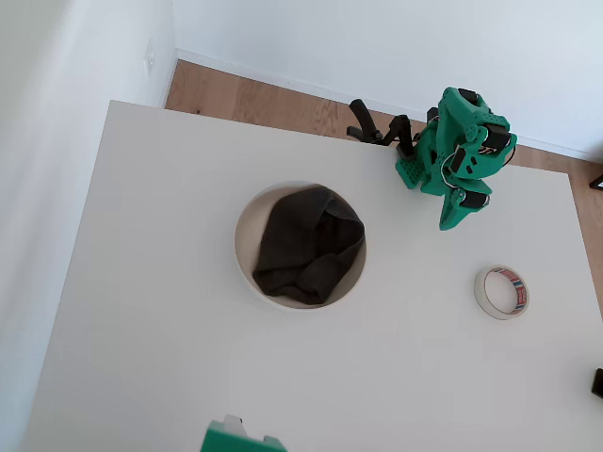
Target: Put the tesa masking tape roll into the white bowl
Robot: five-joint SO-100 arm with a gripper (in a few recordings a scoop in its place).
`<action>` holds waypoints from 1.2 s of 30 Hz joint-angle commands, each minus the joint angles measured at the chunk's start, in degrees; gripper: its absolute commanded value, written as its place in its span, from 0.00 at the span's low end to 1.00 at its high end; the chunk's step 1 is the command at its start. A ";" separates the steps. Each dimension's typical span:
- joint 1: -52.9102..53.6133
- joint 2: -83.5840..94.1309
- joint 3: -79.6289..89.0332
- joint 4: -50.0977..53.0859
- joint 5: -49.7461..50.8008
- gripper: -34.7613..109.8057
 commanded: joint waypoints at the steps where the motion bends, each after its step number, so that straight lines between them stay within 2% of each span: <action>1: 0.26 -15.38 -8.26 -8.17 -0.09 0.18; 5: -3.96 -36.56 -19.16 -12.30 0.53 0.18; 10: -15.12 -52.03 -29.00 -14.68 2.81 0.18; 15: -26.46 -62.84 -38.58 -13.01 6.06 0.18; 19: -32.61 -66.62 -40.43 -15.47 8.35 0.18; 21: -34.89 -68.91 -41.57 -15.82 9.93 0.23; 27: -34.63 -74.00 -44.03 -16.00 12.57 0.32; 36: -31.99 -79.63 -44.12 -18.63 12.39 0.33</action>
